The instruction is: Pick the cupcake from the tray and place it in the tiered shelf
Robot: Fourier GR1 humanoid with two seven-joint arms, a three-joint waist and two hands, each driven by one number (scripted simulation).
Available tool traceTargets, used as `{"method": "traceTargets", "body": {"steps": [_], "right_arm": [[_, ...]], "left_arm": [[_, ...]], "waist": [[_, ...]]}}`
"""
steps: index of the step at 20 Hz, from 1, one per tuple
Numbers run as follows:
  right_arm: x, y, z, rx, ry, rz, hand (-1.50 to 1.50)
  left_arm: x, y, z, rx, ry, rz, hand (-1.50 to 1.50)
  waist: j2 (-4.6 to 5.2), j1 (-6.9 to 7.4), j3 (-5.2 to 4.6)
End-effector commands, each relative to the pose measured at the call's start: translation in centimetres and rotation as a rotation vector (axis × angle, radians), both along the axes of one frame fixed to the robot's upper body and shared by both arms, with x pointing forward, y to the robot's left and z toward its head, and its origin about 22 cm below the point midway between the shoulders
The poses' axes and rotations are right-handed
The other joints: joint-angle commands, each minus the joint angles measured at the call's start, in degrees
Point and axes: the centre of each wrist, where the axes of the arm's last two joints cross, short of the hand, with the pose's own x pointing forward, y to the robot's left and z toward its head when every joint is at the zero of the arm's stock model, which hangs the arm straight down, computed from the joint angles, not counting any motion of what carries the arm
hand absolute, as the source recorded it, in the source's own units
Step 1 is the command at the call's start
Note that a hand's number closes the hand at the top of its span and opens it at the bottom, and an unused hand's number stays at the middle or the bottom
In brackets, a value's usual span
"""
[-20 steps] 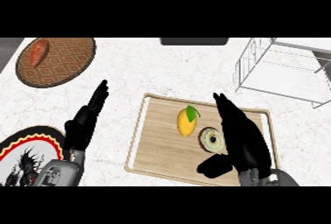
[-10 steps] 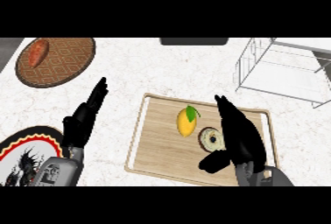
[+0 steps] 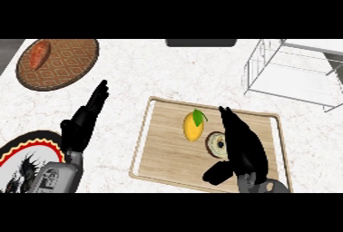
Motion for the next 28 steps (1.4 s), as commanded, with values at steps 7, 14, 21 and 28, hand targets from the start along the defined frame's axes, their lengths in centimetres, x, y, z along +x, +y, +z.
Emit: {"method": "traceTargets", "body": {"steps": [7,14,21,28], "right_arm": [[-1.1,-0.3,-2.6,-0.062,0.083,0.054,1.5],[1.5,0.8,-3.3,-0.13,0.001,0.059,1.5],[2.5,6.5,-1.1,-0.098,-0.025,-0.071,1.5],[2.2,6.1,0.2,0.088,-0.25,-0.121,1.5]], "left_arm": [[0.2,-1.7,0.9,-0.025,-0.006,0.011,0.0],[-1.2,-1.8,0.4,-0.007,-0.011,-0.009,0.0],[-0.3,-2.0,-0.1,0.001,0.003,-0.01,0.0],[-0.4,-0.4,0.4,-0.001,0.004,-0.009,0.0]], "waist": [[-0.02,-0.03,0.01],[0.01,0.16,0.01],[0.03,0.42,0.01],[-0.14,0.54,0.04]]}}
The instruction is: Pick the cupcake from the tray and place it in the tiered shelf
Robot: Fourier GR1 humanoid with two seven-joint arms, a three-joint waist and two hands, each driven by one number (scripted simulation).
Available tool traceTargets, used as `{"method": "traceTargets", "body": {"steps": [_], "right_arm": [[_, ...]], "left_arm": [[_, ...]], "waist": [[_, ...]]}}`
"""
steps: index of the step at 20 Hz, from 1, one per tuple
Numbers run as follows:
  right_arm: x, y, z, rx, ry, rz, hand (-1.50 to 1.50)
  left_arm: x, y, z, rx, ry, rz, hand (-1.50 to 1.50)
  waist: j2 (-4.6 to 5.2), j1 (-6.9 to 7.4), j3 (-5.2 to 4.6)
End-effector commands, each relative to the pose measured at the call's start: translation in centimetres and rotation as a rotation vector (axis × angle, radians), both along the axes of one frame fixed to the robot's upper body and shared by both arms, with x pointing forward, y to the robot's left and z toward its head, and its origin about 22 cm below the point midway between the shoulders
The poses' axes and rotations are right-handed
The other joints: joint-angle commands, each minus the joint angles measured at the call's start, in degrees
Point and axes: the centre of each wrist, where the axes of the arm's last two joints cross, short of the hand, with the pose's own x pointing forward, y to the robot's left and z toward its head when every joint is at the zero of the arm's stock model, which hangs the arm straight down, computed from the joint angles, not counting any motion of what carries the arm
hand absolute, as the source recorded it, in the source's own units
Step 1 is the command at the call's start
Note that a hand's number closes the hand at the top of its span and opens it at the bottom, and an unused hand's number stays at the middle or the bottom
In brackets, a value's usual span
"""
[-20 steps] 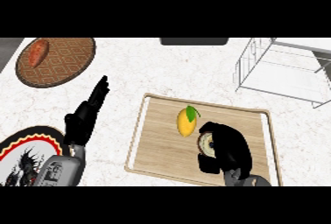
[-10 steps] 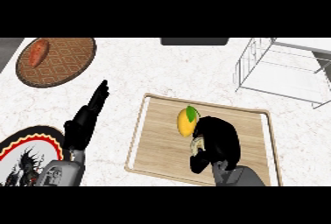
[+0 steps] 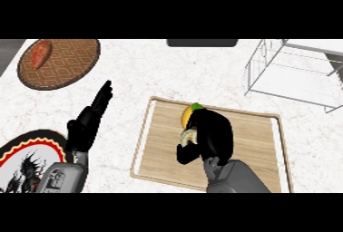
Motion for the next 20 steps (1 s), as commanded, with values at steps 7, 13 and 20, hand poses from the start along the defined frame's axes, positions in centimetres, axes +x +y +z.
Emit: {"method": "traceTargets", "body": {"steps": [7,13,20], "right_arm": [[-2.5,0.9,8.0,0.27,-0.389,-0.114,1.5],[-2.9,0.9,13.2,0.204,-0.493,-0.255,1.5],[-3.1,-0.6,17.0,0.099,-0.636,-0.367,1.5]], "left_arm": [[-0.5,0.3,-0.4,-0.001,-0.009,0.011,0.0],[0.4,0.7,0.6,0.011,-0.022,0.016,0.0],[0.6,0.3,1.8,0.003,-0.011,0.011,0.0]], "waist": [[-0.23,-0.44,-0.03],[-0.38,-0.52,-0.1],[-0.42,-0.56,-0.06]]}}
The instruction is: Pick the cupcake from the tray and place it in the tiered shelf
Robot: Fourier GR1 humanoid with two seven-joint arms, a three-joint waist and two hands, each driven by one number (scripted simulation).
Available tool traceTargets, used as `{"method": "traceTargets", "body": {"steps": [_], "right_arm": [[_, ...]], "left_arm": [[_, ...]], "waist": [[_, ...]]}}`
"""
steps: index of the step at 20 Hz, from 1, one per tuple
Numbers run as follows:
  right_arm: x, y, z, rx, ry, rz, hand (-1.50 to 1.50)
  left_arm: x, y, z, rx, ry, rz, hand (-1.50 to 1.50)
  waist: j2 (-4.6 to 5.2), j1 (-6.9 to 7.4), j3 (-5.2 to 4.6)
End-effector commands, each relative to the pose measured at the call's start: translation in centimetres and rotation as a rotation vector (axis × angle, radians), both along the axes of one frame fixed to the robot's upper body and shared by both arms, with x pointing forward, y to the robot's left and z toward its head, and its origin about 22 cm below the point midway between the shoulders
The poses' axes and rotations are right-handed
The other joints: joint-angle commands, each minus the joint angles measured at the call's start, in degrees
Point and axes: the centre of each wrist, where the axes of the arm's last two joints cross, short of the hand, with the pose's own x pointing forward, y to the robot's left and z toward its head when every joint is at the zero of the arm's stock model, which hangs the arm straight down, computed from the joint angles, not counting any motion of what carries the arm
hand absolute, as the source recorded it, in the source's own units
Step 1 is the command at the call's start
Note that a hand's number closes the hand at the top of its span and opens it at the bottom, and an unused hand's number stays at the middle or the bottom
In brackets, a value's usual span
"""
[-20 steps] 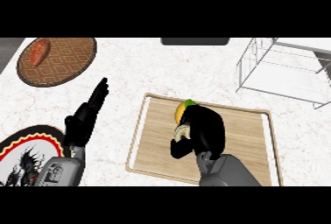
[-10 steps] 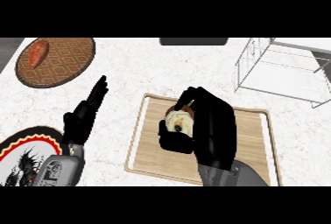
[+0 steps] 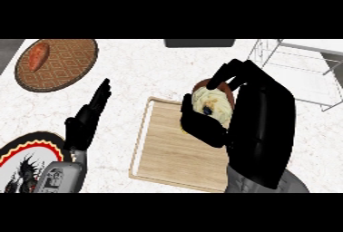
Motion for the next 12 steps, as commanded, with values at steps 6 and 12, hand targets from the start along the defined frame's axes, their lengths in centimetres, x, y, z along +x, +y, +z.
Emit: {"method": "traceTargets", "body": {"steps": [6,12], "right_arm": [[0.6,-3.6,6.1,-0.056,-0.013,-0.274,1.5],[2.7,-4.8,9.1,-0.037,-0.049,-0.337,1.5]], "left_arm": [[-0.3,-2.1,-0.5,0.005,0.003,0.004,0.0],[-1.4,-0.3,-1.3,-0.009,-0.006,-0.005,0.0]], "waist": [[0.01,-0.49,0.04],[0.18,0.52,0.04]]}}
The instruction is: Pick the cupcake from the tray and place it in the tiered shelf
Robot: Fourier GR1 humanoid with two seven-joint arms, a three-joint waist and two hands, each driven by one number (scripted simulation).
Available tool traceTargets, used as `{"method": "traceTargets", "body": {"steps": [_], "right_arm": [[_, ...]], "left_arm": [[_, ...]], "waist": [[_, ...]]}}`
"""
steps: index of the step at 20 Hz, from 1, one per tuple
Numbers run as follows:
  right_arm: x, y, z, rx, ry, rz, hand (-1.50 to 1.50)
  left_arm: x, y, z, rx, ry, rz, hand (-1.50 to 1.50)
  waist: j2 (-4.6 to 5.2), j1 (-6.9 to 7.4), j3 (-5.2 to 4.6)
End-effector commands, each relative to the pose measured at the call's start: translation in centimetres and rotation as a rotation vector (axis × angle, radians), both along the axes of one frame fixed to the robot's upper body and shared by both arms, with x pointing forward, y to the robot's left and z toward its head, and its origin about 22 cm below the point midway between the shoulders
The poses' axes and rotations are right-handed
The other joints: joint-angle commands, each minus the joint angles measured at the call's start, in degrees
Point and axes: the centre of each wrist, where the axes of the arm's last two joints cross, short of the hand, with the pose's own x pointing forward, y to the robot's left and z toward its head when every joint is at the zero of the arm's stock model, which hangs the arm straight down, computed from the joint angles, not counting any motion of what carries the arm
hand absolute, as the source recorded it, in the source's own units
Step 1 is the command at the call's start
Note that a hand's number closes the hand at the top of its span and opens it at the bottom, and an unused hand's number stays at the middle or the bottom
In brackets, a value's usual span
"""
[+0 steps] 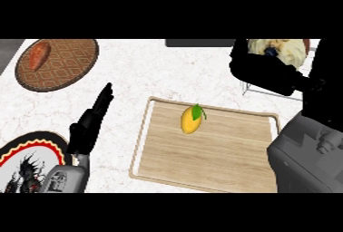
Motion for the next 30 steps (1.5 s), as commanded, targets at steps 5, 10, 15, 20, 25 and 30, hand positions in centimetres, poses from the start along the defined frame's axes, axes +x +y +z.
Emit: {"method": "traceTargets", "body": {"steps": [5,10,15,20,25,30], "right_arm": [[2.6,-3.6,3.6,0.007,0.048,-0.189,1.5],[3.3,-6.5,6.8,-0.01,0.013,-0.21,1.5],[4.8,-7.0,5.7,-0.117,0.007,-0.239,1.5],[8.1,-6.5,4.5,-0.16,0.016,-0.234,1.5],[10.1,-8.6,0.3,-0.269,0.014,-0.275,1.5],[12.6,-12.5,-0.3,-0.256,-0.029,-0.241,1.5]], "left_arm": [[-0.1,0.7,2.3,0.005,0.01,-0.014,0.0],[0.5,0.9,1.2,0.006,-0.008,-0.006,0.0],[0.0,-0.1,1.5,-0.003,0.002,-0.011,0.0],[0.8,-0.4,1.6,-0.007,-0.015,0.004,0.0],[0.2,0.3,0.0,-0.011,-0.008,-0.017,0.0],[0.9,0.5,0.9,-0.009,-0.019,0.004,0.0]], "waist": [[0.12,0.56,0.05],[0.16,0.32,0.04],[0.18,0.56,0.05],[0.33,0.76,0.04],[0.43,0.76,0.04],[0.48,0.84,0.06]]}}
